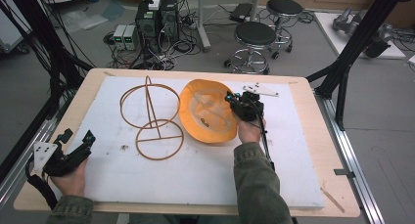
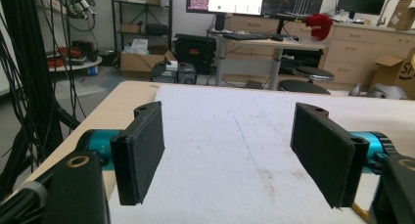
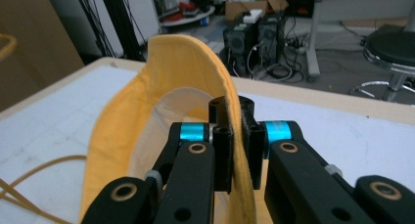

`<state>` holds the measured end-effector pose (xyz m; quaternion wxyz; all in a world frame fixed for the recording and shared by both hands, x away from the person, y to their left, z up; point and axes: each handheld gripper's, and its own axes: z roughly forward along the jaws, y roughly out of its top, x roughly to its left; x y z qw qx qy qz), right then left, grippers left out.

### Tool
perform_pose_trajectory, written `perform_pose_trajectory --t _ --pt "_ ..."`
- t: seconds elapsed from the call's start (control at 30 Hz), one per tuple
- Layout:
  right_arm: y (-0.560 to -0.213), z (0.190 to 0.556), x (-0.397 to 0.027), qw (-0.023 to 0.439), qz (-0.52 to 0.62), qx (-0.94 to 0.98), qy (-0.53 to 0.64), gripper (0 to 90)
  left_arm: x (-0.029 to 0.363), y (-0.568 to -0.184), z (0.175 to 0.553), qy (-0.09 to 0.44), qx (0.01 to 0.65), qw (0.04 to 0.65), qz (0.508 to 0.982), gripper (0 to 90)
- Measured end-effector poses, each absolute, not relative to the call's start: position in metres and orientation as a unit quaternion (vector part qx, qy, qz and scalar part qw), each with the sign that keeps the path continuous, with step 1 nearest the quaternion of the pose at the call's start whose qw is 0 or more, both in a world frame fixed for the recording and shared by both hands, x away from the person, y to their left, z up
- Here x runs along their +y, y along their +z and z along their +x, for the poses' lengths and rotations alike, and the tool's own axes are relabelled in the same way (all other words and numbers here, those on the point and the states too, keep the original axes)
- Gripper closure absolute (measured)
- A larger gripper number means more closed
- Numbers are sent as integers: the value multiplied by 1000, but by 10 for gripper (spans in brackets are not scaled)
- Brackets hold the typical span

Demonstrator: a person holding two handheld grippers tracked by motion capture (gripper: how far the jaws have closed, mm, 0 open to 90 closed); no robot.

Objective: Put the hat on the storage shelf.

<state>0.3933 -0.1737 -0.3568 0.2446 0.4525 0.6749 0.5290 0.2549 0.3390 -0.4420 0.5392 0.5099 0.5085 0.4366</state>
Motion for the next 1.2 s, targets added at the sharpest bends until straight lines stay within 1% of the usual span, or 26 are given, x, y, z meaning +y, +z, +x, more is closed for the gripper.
perform_pose_trajectory --t 0.17,0.27,0.43,0.6,0.87,1.2 --pt "-357 390 -177 255 443 660 550 864 339 -442 255 436 508 539 510 286" --pt "-355 389 -179 248 436 650 571 864 339 -442 255 436 508 539 511 290" --pt "-353 388 -182 252 428 642 584 864 339 -442 255 436 507 540 511 290" --pt "-346 382 -186 271 406 620 614 866 339 -442 255 436 507 538 512 290" --pt "-333 376 -202 270 371 569 683 866 339 -442 255 436 506 540 512 290" --pt "-318 369 -209 295 358 537 704 866 338 -442 255 436 506 540 512 291"
